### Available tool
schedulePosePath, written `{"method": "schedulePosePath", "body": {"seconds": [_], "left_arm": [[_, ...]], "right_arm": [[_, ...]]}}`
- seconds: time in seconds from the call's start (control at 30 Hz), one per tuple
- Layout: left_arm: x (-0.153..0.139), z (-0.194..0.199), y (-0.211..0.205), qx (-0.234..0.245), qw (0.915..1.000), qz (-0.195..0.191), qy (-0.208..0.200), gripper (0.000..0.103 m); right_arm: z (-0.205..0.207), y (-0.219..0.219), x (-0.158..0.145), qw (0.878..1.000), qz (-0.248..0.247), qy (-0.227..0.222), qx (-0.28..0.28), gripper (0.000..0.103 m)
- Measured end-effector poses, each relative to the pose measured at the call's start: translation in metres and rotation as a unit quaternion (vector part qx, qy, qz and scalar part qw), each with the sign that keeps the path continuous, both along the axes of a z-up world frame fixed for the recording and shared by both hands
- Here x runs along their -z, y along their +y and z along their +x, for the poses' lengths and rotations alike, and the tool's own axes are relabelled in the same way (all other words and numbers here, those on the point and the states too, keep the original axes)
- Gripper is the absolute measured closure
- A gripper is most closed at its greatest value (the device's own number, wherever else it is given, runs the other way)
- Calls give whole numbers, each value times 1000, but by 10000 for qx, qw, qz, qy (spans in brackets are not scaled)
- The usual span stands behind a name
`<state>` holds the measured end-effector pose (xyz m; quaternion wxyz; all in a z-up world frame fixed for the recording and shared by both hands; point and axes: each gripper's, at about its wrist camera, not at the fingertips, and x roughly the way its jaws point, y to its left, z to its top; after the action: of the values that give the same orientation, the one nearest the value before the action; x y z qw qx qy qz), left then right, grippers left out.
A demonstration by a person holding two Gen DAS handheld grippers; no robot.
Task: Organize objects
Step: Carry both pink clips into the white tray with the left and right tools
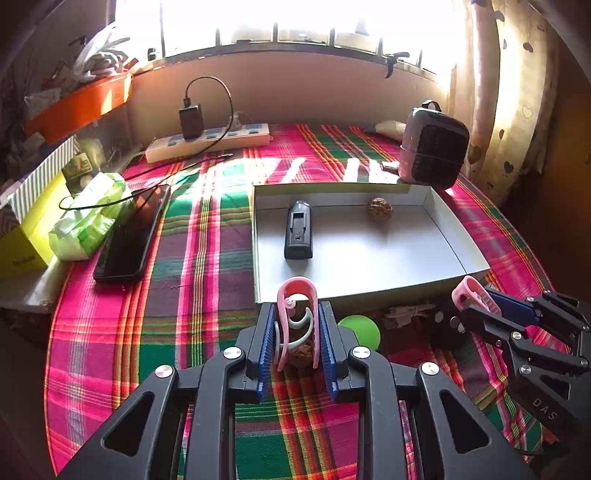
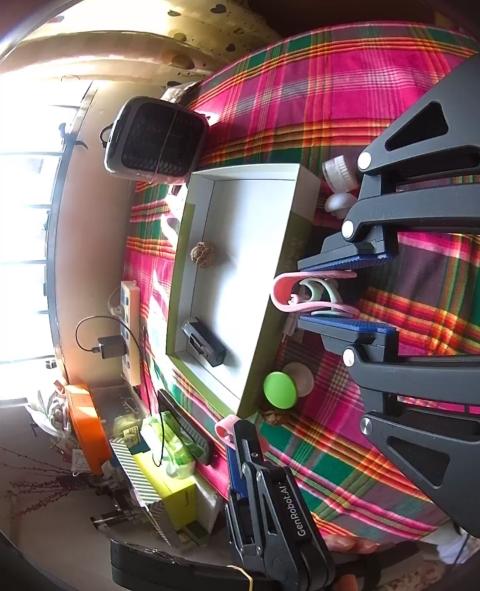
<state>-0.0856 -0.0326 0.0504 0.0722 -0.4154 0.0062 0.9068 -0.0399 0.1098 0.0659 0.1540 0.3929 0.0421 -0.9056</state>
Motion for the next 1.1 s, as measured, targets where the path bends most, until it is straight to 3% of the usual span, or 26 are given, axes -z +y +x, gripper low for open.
{"method": "schedulePosePath", "body": {"seconds": [0.77,1.1], "left_arm": [[1,-72,28,155,9996,180,-122,82],[9,-104,41,218,9994,62,-250,82]], "right_arm": [[-78,18,-2,9989,13,-151,437,79],[-114,26,8,9976,64,-348,601,79]]}}
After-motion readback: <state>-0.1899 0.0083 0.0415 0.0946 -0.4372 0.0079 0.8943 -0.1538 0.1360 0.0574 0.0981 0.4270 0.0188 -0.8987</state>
